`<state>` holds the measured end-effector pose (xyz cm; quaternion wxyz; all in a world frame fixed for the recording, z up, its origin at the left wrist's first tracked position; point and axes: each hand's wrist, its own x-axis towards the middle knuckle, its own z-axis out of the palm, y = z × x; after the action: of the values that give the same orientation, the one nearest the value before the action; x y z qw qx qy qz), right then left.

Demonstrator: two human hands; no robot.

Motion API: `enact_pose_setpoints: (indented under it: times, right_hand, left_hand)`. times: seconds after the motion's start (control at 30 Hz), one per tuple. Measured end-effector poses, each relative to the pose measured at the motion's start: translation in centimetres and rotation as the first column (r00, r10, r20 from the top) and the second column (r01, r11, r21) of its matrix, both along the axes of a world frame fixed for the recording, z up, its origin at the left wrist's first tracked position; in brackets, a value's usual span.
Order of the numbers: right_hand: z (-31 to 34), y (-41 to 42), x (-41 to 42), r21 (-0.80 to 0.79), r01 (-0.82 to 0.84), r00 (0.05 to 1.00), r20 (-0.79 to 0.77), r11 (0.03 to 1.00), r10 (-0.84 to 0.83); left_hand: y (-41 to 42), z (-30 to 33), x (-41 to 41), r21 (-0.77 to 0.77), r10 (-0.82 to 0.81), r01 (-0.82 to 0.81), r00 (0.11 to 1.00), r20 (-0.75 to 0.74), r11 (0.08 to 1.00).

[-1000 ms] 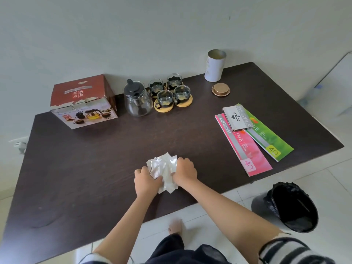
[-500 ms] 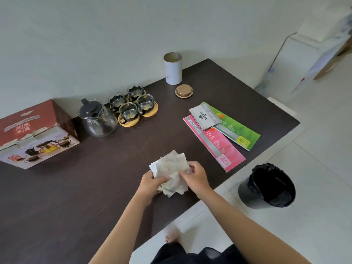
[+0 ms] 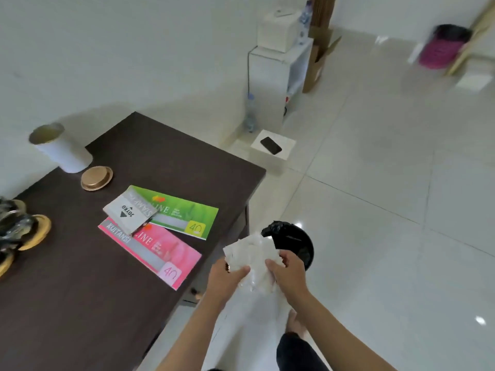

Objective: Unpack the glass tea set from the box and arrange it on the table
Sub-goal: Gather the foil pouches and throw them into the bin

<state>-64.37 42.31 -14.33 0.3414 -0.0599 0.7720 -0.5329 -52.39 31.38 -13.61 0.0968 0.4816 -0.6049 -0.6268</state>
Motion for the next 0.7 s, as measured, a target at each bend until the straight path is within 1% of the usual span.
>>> enact_pose_setpoints:
  times: [0.07,0.17,0.33,0.43,0.5,0.53,0.63,0.7]
  right_hand:
    - [-1.3,2.3,-3.0,0.054,0.044,0.999,0.030,0.998,-0.045]
    - [-3.1,4.7,-6.3,0.141,0.079,0.993,0.074,0.987,-0.090]
    - [-6.5,6.5,-9.6,0.280,0.057,0.988,0.122,0.958,-0.094]
    - [-10.0,5.8,-11.4,0.350,0.037,0.980,0.169,0.936,-0.102]
    - [-13.3,4.8,-12.6,0.378,0.022,0.977,0.189,0.925,-0.100]
    - [-14.7,4.1,-13.2,0.390,0.015,0.977,0.192,0.921,-0.098]
    - [-18.5,2.5,-14.7,0.404,0.013,0.970,0.219,0.915,-0.110]
    - [-20.3,1.9,-15.5,0.419,-0.001,0.965,0.238,0.908,-0.108]
  left_hand:
    - [1.5,-1.5,-3.6,-0.017,-0.026,0.028,0.995,0.091,0.999]
    - [3.5,-4.1,-7.6,0.047,-0.066,0.057,0.977,0.205,0.997]
    - [5.6,-7.3,-12.0,0.070,-0.110,0.090,0.919,0.379,0.993]
    - [4.8,-10.3,-14.4,0.094,-0.161,0.133,0.869,0.467,0.987]
    - [3.6,-13.1,-16.2,0.105,-0.182,0.149,0.846,0.501,0.983]
    - [3.0,-14.4,-17.0,0.107,-0.175,0.140,0.848,0.500,0.984]
    - [2.1,-17.3,-18.7,0.160,-0.141,0.077,0.886,0.442,0.984]
    - [2.0,-18.5,-19.2,0.177,-0.143,0.072,0.892,0.428,0.981]
